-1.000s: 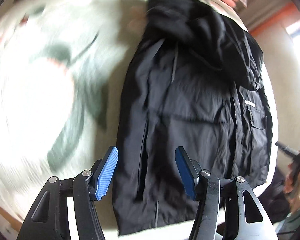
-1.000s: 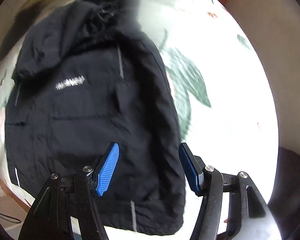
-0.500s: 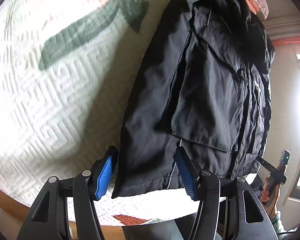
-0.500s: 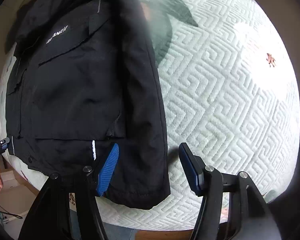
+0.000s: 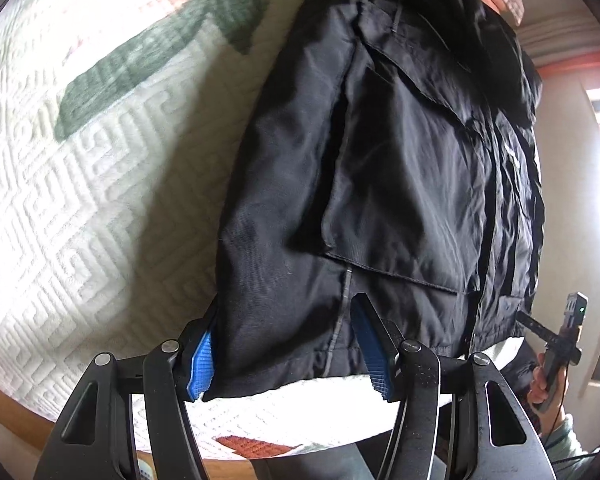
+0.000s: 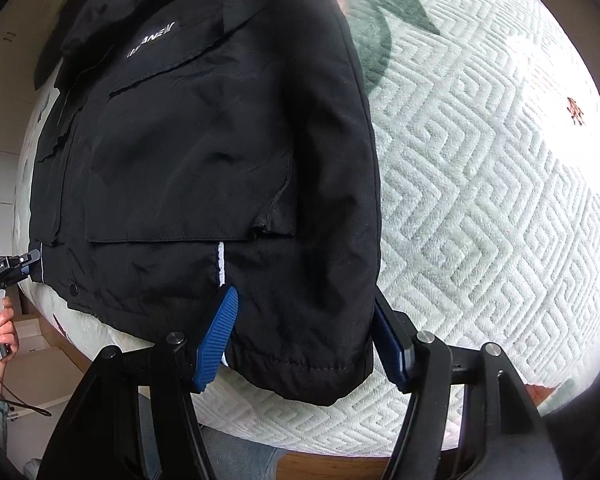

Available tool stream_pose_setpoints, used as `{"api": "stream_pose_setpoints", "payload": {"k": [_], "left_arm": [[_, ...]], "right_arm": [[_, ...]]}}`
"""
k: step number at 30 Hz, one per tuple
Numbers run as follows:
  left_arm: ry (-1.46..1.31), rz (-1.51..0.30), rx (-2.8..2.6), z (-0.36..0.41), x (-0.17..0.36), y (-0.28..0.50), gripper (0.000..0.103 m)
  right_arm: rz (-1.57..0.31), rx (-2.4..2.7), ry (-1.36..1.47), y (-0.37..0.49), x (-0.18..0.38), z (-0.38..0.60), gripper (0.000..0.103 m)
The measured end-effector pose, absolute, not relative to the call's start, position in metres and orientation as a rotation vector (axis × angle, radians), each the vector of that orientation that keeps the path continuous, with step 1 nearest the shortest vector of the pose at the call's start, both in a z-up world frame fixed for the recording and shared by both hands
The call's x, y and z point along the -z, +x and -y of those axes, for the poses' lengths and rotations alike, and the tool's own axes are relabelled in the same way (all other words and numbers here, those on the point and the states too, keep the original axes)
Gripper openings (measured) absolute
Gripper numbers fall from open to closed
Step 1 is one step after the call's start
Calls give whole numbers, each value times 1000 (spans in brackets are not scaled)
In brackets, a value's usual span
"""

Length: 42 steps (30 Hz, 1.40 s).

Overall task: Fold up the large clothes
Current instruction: 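Grasp the jacket hem with both grippers, then lift the hem and fold the jacket over toward the collar, then release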

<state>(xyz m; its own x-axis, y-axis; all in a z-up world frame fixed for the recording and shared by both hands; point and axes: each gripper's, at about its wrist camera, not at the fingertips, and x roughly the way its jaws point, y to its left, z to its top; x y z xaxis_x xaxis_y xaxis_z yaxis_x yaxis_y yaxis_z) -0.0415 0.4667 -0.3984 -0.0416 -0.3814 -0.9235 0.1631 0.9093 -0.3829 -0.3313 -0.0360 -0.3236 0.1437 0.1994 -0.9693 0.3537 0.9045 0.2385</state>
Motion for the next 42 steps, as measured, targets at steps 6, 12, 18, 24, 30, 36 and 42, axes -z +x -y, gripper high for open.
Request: {"api": "stream_pose_setpoints", "payload": {"k": [6,12,18,24,30,36,42], "left_arm": [[-79,-1541,431,-452,392,-43,29],[-67,-1526,433,-452,386,-39,14],[-62,-1546,443,-456,393,-37,14],[-34,-1559,436,-453,394,-42,38],[-20,-1514,401,-443,388,-51,13],[-179,-1403,471,-442,330,-37,9],[-279,-1207,559,-430,239,17,9]], "right_arm": [[-1434,117,426,-329,308,14,28],[-1433,161,318,-307,295,-15,21],[-1452,168,350,-310,300,-20,22],[-1463,167,391,-325,301,-17,41],[-1435,137,378,-334,292,-21,22],[-1369,115,353,-320,237,-24,15],[-1229,56,425,-273,140,-1,14]]}}
